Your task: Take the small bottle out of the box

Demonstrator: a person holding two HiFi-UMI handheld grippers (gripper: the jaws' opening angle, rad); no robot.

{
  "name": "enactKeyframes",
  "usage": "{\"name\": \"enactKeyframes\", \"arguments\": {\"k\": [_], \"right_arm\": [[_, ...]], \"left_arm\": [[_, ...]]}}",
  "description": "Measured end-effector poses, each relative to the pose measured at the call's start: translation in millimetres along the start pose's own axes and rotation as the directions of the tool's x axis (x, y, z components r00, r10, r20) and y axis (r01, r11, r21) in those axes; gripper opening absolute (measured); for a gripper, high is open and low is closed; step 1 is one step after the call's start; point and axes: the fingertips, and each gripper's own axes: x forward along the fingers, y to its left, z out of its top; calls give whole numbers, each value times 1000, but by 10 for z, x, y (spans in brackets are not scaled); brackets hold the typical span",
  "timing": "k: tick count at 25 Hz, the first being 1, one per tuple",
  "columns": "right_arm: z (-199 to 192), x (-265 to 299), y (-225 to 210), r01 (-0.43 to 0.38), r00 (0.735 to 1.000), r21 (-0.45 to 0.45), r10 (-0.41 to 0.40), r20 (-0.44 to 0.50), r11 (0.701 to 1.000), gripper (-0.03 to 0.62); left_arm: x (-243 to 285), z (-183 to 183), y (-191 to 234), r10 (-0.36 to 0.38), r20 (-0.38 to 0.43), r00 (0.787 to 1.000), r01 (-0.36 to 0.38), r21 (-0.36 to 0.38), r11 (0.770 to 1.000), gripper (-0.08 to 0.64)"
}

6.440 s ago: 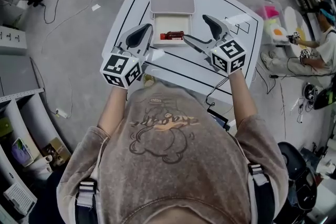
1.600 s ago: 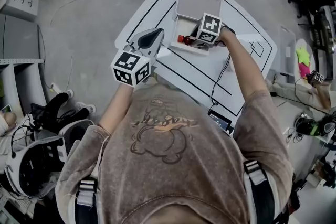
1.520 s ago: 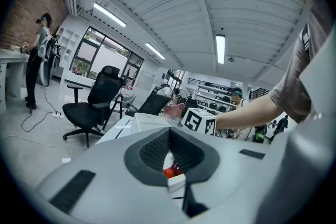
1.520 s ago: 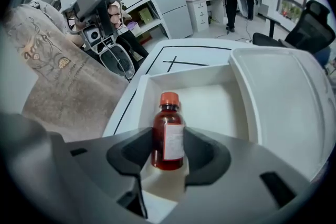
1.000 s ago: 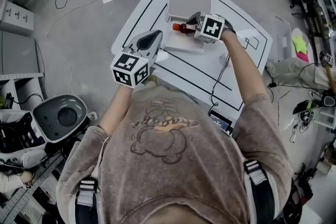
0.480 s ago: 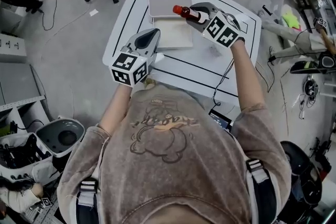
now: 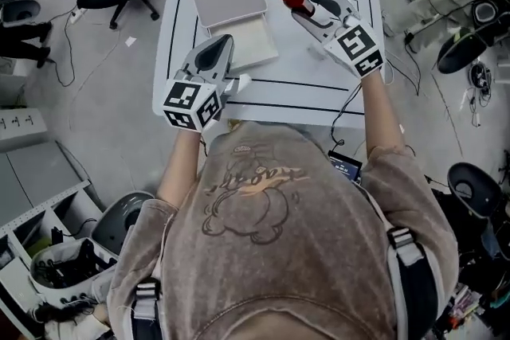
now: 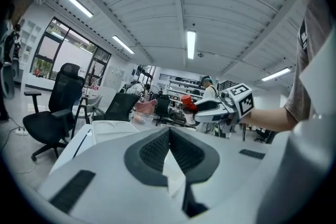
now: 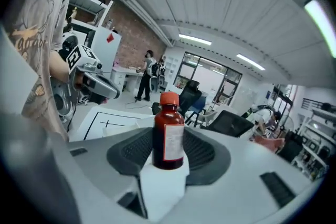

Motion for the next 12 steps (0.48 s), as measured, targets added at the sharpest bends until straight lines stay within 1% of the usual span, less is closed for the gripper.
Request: {"name": "enactKeyframes", "arguments": {"k": [2, 4, 7, 12], "right_arm": [[-37, -131, -61, 43, 998, 79, -47, 47, 996, 186], [-77, -260, -119, 72, 990, 187, -93, 103, 980, 186], [-179, -433, -160, 96, 976, 322, -152, 156, 942, 186], [-331, -632, -223, 107, 945, 478, -239, 225, 872, 186]], "left_arm": [[12, 20, -7, -7, 1, 1000, 7, -2, 1000, 8], [23, 25, -20, -16, 0, 1000, 16, -10, 1000, 8], [28, 33, -58, -24, -4, 1000, 24, -10, 1000, 8], [37, 54, -72, -16, -1, 1000, 16, -7, 1000, 8]]}}
